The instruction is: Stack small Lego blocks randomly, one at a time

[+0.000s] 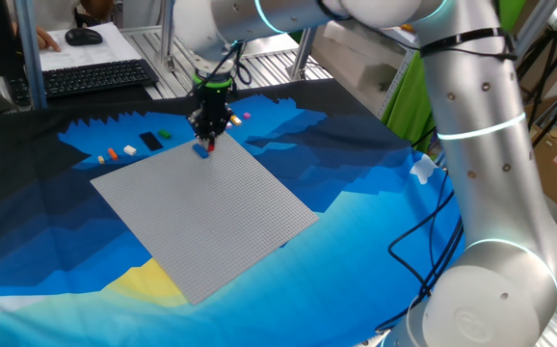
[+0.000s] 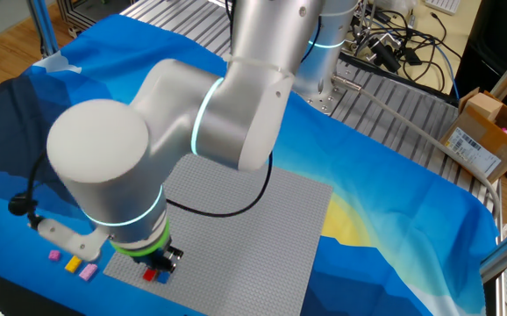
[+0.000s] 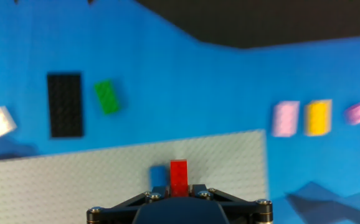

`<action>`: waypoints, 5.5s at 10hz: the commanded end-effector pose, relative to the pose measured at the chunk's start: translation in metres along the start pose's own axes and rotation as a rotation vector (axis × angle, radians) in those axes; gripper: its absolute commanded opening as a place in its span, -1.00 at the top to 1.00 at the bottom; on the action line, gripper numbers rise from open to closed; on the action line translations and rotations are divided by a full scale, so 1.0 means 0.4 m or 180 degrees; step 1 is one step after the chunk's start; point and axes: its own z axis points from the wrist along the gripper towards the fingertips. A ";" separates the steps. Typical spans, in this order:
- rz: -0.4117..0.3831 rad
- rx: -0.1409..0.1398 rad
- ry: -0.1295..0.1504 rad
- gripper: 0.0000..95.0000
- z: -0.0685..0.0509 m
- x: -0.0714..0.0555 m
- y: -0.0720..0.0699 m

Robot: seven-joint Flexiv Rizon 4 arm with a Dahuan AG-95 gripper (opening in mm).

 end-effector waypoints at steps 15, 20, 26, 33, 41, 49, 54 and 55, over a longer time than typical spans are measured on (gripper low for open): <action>-0.0051 -0.0001 -0.0016 1.00 0.009 0.027 -0.003; -0.0055 -0.0031 -0.0023 1.00 0.008 0.028 0.000; -0.0050 -0.0031 -0.0039 1.00 0.013 0.027 0.000; -0.0049 -0.0033 -0.0058 1.00 0.014 0.024 0.004; -0.0054 -0.0033 -0.0057 1.00 0.011 0.009 0.005; -0.0078 -0.0048 -0.0056 1.00 0.013 0.011 0.017; -0.0081 -0.0045 -0.0055 1.00 0.014 0.010 0.017; -0.0085 -0.0039 -0.0054 1.00 0.015 0.009 0.016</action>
